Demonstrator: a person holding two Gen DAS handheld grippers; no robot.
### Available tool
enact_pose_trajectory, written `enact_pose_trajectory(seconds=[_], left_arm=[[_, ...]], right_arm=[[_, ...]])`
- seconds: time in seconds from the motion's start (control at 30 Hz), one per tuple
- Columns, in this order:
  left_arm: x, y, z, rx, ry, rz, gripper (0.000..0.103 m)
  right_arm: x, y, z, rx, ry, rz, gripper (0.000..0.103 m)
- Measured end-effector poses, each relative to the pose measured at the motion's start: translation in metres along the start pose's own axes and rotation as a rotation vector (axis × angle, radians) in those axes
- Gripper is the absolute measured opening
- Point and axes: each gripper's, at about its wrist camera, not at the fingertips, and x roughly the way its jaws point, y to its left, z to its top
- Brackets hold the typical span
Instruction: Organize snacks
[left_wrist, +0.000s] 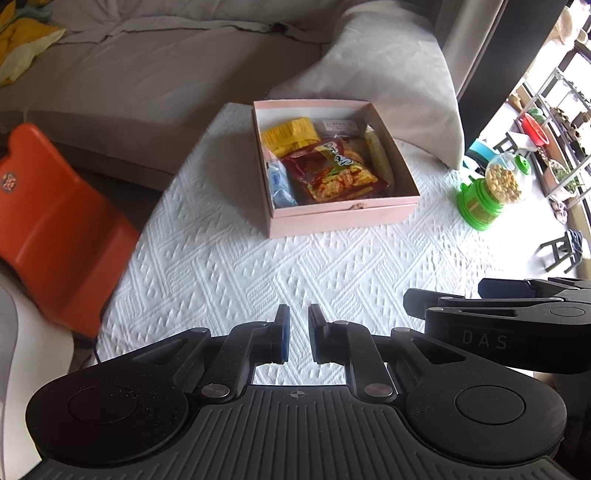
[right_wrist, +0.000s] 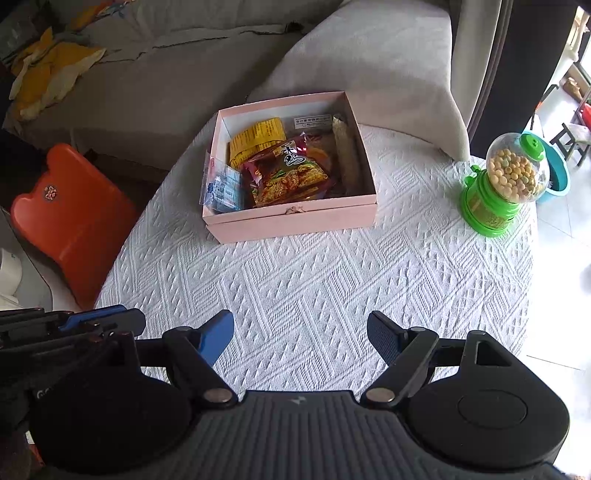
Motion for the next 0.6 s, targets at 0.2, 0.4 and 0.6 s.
enact_pose_trajectory(seconds=[0.2,0.4,0.6], left_arm=[[0.0008,-0.0032,-0.0011,0.007,0.005,-0.006,0.015],[0.0014,-0.0049,-0.0025,0.006,0.011,-0.013,0.015],[0.0012,-0.0059,-0.0042,0.005,0.013,-0.011,0.015]], right_arm=[[-0.0019,-0.0005,-0.0002,0.004,-0.002,0.008,0.081],[-0.0025,-0.0027,-0.0023,0.008,-0.003,0.004,0.08],[-0.0022,-0.0036,-0.0045,0.009,-0.002,0.01,0.081]])
